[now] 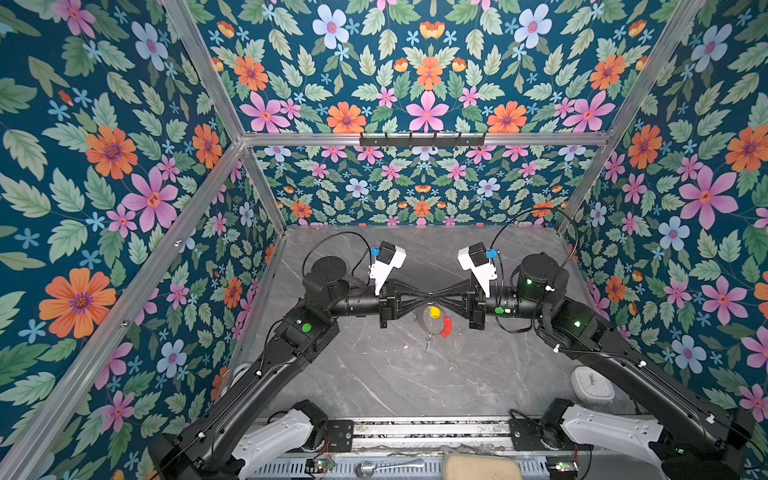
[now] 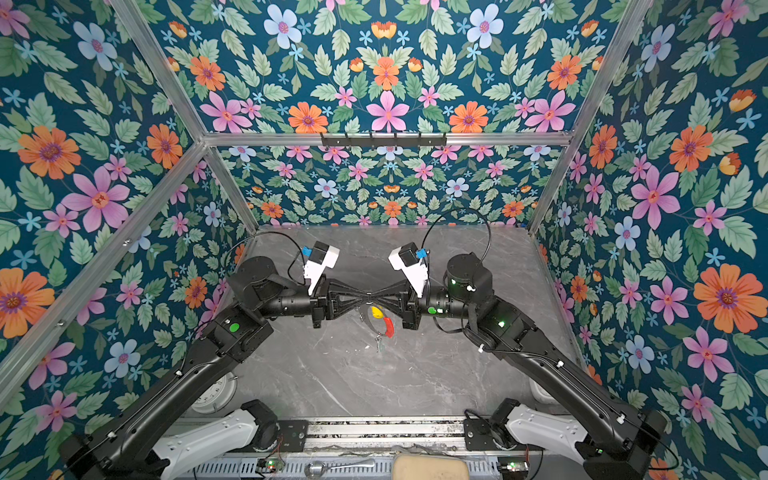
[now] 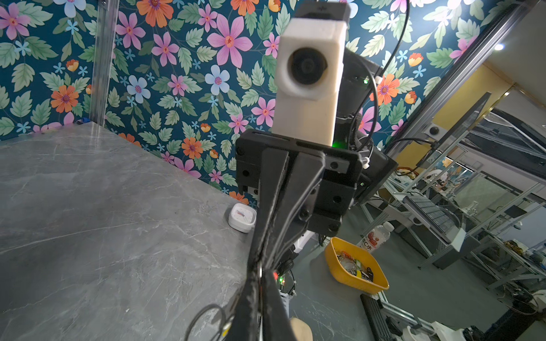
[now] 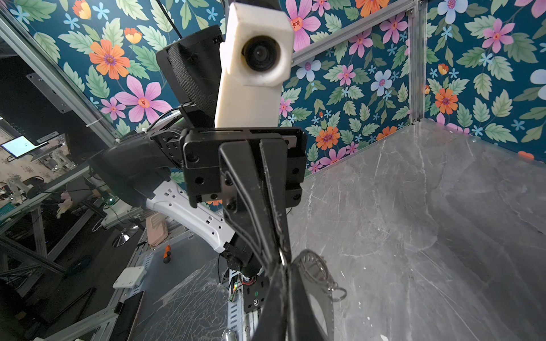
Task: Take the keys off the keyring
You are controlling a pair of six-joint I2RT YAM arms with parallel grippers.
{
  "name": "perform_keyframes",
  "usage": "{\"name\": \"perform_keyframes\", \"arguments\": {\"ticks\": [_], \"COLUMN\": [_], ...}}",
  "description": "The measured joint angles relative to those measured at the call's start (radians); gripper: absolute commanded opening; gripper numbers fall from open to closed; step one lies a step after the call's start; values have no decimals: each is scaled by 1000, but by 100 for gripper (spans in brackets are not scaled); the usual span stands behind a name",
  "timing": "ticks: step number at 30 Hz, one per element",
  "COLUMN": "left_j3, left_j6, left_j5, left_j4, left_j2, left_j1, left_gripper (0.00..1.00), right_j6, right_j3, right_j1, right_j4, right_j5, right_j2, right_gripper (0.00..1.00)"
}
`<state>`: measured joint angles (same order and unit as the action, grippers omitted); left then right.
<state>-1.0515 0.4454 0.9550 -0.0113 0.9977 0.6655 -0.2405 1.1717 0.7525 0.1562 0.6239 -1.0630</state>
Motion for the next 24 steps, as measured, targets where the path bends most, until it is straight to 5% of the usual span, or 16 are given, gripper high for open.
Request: {"name": "perform_keyframes", "arguments": {"ticks": [4, 8, 11, 24], "left_j3": [0, 5, 30, 48], "left_j6": [-3, -7, -9, 2], "left_j5": [-13, -46, -87, -303], "left_j4": [11, 19, 2, -18], "left_j2": [-4, -24, -51, -76], "left_j1": [0, 2, 3, 3], "left_gripper": [0, 0, 0, 0], "right_j6": [1, 3, 6, 16], "right_j3": [0, -20, -55, -105], "right_j1": [0, 2, -1, 14], "right_j4": [2, -26, -42, -86], "right_j5": [-3, -19, -48, -73], "right_j2": [-2, 8, 37, 40], "right_gripper": [0, 44, 55, 60]}}
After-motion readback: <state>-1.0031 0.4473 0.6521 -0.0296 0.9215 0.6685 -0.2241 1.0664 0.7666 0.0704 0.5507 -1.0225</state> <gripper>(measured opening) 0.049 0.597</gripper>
